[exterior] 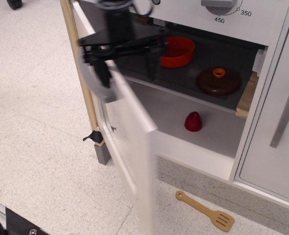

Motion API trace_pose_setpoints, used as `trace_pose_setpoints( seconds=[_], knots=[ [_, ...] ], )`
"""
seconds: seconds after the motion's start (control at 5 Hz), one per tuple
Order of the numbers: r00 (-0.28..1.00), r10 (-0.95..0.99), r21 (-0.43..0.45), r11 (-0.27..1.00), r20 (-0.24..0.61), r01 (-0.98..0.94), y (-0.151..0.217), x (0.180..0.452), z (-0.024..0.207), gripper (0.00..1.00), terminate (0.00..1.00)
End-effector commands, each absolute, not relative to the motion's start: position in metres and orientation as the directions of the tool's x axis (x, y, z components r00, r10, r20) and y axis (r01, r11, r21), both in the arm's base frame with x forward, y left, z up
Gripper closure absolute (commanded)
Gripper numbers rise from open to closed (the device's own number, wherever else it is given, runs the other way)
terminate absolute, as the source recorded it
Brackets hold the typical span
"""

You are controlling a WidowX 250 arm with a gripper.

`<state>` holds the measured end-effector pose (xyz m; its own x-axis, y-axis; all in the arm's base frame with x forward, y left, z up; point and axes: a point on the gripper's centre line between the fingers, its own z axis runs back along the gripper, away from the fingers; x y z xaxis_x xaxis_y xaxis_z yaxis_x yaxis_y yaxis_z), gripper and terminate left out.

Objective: Close oven

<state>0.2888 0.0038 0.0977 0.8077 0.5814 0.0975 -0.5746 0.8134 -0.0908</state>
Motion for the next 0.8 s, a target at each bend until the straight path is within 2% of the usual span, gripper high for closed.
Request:
trace_pose_setpoints(
  seconds=[0.0,0.2,0.4,0.6],
  knots=[
    [0.767,0.617,-0.149,0.787,0.176,-0.598,-0.028,0.322,0.123,0.00,0.00],
    [0.802,0.568,-0.151,0.823,0.188,-0.547,-0.022,0.300,0.138,0.00,0.00],
    [0.891,0.414,-0.101,0.910,0.188,-0.402,-0.007,0.269,0.142,0.00,0.00],
    [0.946,0.269,-0.054,0.963,0.180,-0.263,0.009,0.257,0.123,0.00,0.00]
  ],
)
